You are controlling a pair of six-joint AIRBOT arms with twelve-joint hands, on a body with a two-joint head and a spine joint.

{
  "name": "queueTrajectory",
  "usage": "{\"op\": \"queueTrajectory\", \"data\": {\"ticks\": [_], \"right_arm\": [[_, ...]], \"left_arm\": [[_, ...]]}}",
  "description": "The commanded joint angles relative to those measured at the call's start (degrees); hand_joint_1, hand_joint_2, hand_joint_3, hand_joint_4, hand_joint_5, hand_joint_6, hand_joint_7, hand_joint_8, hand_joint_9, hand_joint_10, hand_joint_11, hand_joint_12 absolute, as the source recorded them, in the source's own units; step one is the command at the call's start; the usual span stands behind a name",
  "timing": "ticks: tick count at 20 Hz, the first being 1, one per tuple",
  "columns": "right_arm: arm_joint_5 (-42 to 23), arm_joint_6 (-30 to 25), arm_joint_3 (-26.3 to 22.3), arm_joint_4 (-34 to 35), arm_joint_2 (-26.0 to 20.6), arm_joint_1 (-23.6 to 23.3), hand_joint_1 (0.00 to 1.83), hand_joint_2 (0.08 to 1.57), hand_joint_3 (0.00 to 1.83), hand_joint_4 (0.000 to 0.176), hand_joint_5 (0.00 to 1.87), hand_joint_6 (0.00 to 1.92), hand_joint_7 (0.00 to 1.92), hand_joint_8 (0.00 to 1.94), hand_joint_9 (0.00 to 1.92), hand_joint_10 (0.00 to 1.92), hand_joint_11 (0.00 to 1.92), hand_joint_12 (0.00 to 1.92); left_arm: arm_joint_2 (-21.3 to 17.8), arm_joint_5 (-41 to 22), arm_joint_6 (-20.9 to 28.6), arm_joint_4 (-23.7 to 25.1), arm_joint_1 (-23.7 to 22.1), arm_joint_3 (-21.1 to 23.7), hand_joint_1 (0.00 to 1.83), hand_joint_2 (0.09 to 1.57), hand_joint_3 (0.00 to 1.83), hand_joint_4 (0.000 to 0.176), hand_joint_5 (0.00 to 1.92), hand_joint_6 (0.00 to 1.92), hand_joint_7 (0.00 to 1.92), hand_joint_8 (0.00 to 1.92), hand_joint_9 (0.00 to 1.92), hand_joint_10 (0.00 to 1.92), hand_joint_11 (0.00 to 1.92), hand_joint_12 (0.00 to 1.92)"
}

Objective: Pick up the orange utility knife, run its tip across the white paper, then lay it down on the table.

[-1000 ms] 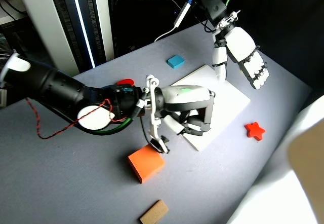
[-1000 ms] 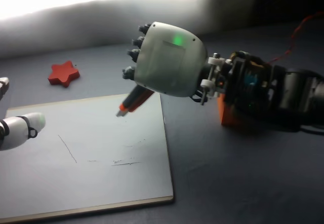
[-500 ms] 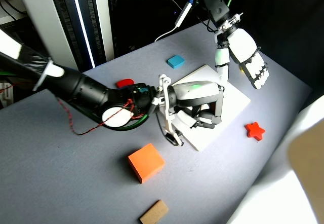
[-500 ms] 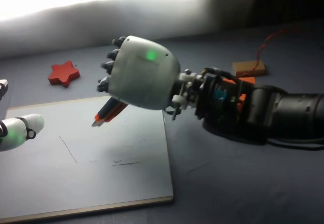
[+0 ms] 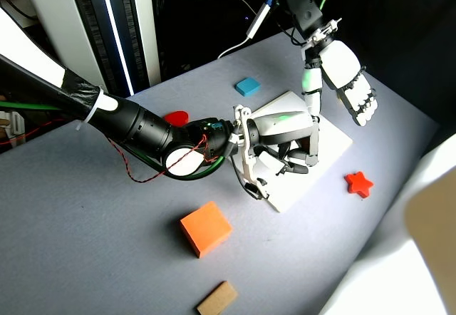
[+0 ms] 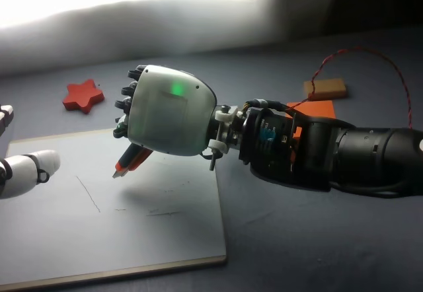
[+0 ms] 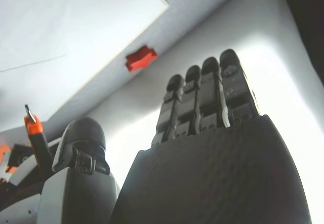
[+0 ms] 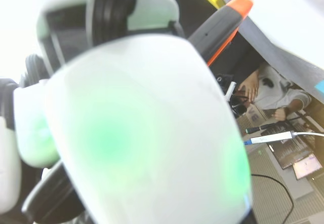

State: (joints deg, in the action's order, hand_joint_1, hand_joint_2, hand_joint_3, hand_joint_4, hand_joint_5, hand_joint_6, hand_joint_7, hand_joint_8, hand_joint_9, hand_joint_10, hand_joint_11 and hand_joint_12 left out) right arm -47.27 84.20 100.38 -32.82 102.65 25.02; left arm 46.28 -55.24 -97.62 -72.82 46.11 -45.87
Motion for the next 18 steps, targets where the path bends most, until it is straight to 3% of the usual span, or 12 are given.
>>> {"op": "queueTrajectory", "data": {"ticks": [1,5,10,18], "right_arm": [[-7.0,0.3,0.2,0.2,0.1,0.0,1.43,1.11,0.34,0.176,1.4,1.92,1.57,1.94,1.7,1.92,1.76,1.92],[-7.0,-0.4,1.8,-3.7,0.5,-0.1,1.42,1.13,0.35,0.176,1.34,1.92,1.55,1.94,1.69,1.92,1.76,1.92],[-8.6,-0.8,3.8,-8.2,1.4,-0.3,1.46,1.11,0.31,0.176,1.4,1.92,1.57,1.94,1.7,1.92,1.76,1.92],[-11.2,-1.3,4.9,-10.6,0.0,0.9,1.41,1.14,0.3,0.176,1.36,1.92,1.52,1.94,1.67,1.92,1.75,1.92]], "left_arm": [[-0.2,-5.3,0.0,2.6,-0.4,-0.2,0.0,1.26,0.0,0.0,0.0,0.0,0.0,0.0,0.0,0.0,0.0,0.0],[-0.1,-5.3,-0.1,2.6,-0.4,0.1,0.0,1.25,0.0,0.0,0.0,0.0,0.0,0.0,0.0,0.0,0.0,0.0],[-0.1,-5.3,-0.2,2.6,-0.8,0.4,0.0,1.26,0.0,0.0,0.0,0.0,0.0,0.0,0.0,0.0,0.0,0.0],[0.3,-5.3,-0.8,2.6,-1.3,0.4,0.0,1.26,0.0,0.0,0.0,0.0,0.0,0.0,0.0,0.0,0.0,0.0]]}}
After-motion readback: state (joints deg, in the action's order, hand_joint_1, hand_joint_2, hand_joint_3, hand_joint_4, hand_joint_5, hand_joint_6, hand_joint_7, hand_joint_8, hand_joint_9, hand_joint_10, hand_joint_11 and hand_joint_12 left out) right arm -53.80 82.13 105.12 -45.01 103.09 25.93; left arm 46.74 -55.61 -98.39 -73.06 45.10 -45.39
